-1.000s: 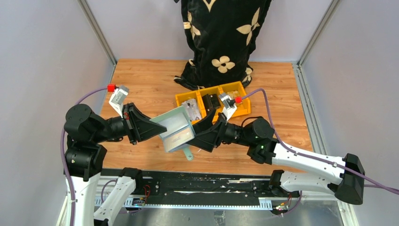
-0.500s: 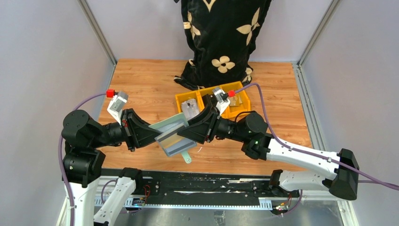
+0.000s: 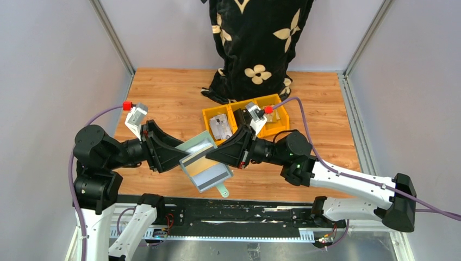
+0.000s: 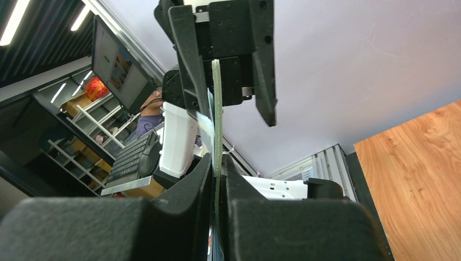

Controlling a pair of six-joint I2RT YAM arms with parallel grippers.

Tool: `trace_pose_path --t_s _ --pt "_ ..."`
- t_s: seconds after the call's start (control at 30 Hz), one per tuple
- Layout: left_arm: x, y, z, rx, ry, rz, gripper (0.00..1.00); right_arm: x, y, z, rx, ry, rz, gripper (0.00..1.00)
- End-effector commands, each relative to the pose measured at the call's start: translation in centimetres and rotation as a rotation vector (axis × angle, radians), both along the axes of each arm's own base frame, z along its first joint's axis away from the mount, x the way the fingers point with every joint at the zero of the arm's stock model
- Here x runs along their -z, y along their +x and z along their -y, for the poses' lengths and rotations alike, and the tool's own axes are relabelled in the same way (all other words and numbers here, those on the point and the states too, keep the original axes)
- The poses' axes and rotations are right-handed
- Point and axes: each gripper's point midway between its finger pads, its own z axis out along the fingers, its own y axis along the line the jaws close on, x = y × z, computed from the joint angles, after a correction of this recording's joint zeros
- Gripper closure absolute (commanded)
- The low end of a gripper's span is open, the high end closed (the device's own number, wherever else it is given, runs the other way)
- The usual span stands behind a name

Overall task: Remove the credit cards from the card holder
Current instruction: Remove the credit card from the card holder.

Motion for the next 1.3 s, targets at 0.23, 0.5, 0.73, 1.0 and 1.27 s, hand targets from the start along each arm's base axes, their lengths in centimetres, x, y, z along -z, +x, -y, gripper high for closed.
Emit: trace_pose_path --t_s 0.23,0.5,0.73,1.0,1.27 --pt "0.1 -1.6 0.2 0.067 -0.010 -0.002 0.24 0.3 -0.4 -0.2 0.001 -0.089 0.076 0.96" --pt "-2.5 -0.8 0.0 0.033 -0.002 0.112 0.13 0.7 -1.8 0.3 -0.060 -0.144 0.165 0.98" --pt "-1.2 -0.9 0.2 0.060 -0.004 0.077 0.10 0.4 -2.3 0.3 -0.088 -0.148 0.191 1.00" --pt "4.7 -2.6 -0.3 0.098 0.088 0.044 0.31 0.3 -2.2 -1.0 -0.123 -0.228 0.224 1.00" --pt "6.3 -2.1 -0.2 0.114 0.109 0.006 0.79 1.5 -2.5 -2.7 -0.206 -0.309 0.229 1.00"
